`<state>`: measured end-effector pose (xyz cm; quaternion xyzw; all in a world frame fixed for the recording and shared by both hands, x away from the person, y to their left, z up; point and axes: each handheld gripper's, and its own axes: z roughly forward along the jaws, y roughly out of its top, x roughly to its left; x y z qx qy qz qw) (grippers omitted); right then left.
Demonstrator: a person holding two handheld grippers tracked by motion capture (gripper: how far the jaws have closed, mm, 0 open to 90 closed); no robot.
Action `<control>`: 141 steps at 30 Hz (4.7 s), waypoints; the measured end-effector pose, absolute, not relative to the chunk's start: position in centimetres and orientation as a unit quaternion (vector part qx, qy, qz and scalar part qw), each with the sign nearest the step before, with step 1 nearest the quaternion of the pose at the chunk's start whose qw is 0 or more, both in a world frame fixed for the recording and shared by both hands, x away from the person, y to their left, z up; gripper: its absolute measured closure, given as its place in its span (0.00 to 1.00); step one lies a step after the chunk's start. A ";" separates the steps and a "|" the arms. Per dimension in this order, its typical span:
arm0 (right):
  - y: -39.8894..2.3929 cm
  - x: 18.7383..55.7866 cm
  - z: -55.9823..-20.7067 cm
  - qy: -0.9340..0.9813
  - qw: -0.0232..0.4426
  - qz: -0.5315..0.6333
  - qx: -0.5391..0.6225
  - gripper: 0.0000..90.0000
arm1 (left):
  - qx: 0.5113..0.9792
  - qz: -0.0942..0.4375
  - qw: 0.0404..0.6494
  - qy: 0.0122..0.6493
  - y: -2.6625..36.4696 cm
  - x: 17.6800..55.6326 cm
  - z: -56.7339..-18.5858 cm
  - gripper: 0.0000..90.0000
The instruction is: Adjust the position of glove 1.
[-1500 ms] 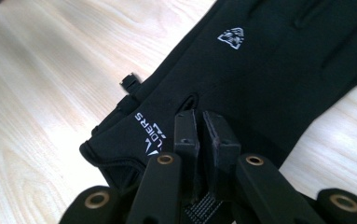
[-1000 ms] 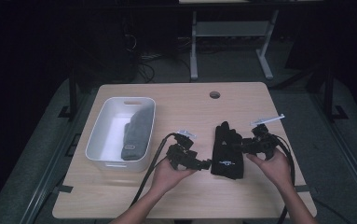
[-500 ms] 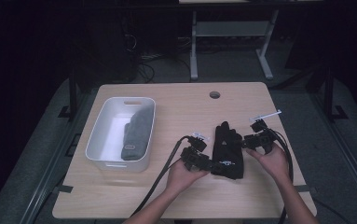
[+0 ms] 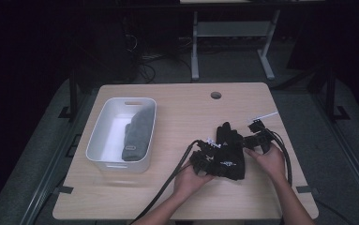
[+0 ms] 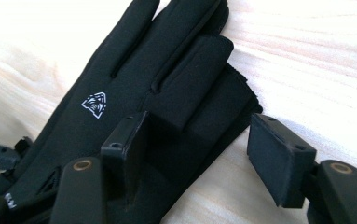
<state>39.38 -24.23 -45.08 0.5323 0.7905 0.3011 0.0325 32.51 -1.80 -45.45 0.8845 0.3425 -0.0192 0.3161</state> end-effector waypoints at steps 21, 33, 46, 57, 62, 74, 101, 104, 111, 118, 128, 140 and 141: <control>-24.8 38.7 -45.8 0.769 0.014 0.342 0.539 0.88 | 0.887 -0.035 0.318 0.333 -1.8 33.7 -45.5 0.89; -24.6 37.9 -44.0 0.773 0.021 0.357 0.524 0.88 | 0.883 -0.041 0.331 0.329 -0.6 33.5 -44.0 0.91; -23.5 38.0 -41.3 0.778 0.025 0.370 0.507 0.88 | 0.885 -0.023 0.340 0.318 1.2 33.4 -41.3 0.91; -21.8 38.2 -38.9 0.781 0.028 0.383 0.493 0.88 | 0.882 -0.018 0.348 0.317 3.1 33.3 -39.2 0.91; -20.8 38.4 -38.0 0.781 0.027 0.387 0.489 0.88 | 0.883 -0.012 0.350 0.312 4.2 33.3 -38.5 0.91; -18.3 39.0 -35.6 0.792 0.031 0.391 0.468 0.88 | 0.877 0.001 0.360 0.319 6.6 33.2 -36.4 0.91; -12.2 40.9 -32.7 0.807 0.030 0.403 0.430 0.88 | 0.871 0.023 0.359 0.335 12.5 33.4 -33.5 0.90; -11.3 41.3 -32.6 0.809 0.023 0.401 0.429 0.88 | 0.868 0.024 0.360 0.341 13.3 33.5 -33.4 0.90; -9.0 42.0 -32.3 0.812 0.018 0.403 0.421 0.88 | 0.866 0.031 0.357 0.350 15.4 33.6 -32.9 0.90; -6.8 42.7 -31.8 0.816 0.021 0.409 0.408 0.88 | 0.861 0.036 0.358 0.359 17.3 33.8 -32.6 0.90; -4.0 43.8 -31.7 0.815 0.009 0.416 0.403 0.88 | 0.854 0.042 0.353 0.379 20.0 34.3 -32.5 0.90; -0.7 44.6 -31.8 0.817 -0.003 0.418 0.397 0.88 | 0.845 0.050 0.352 0.399 22.6 34.3 -32.7 0.91; -0.6 44.6 -31.8 0.818 -0.001 0.419 0.394 0.88 | 0.845 0.050 0.350 0.400 22.9 34.3 -32.7 0.91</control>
